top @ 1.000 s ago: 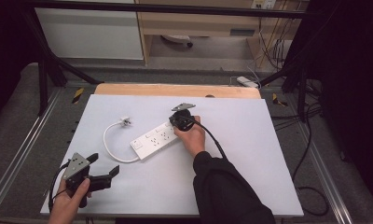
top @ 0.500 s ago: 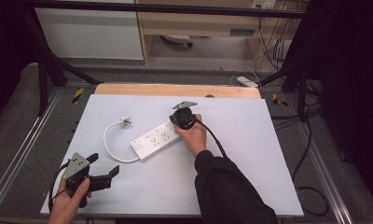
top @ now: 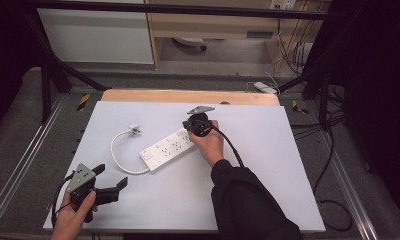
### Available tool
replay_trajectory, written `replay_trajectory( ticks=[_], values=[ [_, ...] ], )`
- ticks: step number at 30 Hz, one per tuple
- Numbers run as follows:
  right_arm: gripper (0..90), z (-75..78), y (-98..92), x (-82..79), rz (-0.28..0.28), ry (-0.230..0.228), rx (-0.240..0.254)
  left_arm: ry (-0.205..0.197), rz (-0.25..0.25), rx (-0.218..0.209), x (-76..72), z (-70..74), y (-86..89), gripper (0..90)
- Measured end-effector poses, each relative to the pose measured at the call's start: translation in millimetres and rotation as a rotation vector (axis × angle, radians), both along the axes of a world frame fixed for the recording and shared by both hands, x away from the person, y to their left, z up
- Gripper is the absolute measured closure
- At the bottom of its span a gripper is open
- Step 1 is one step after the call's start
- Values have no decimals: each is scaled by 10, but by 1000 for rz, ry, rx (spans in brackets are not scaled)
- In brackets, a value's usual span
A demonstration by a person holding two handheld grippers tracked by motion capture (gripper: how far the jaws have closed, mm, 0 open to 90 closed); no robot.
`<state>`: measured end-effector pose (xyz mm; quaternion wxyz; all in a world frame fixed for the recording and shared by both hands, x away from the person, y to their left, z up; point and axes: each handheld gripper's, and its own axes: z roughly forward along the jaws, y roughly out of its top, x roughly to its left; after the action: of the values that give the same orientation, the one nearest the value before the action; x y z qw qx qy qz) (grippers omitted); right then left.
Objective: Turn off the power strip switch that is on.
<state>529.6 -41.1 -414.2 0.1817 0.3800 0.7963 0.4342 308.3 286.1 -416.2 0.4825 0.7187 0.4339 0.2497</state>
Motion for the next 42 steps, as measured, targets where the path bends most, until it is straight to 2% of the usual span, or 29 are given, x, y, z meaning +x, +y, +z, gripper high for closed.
replay_trajectory(
  ticks=[13,20,30,42],
  values=[
    [764,126,-69,-36,1,-6,32,3,2,2,0,-3,5,58],
    [641,229,-109,-76,8,-10,53,0,5,7,-1,-2,8,58],
    [438,334,-174,-122,-11,3,71,3,1,2,-1,-3,5,58],
    [291,481,-278,-171,-18,2,92,4,3,2,-5,-5,4,58]
  ],
)
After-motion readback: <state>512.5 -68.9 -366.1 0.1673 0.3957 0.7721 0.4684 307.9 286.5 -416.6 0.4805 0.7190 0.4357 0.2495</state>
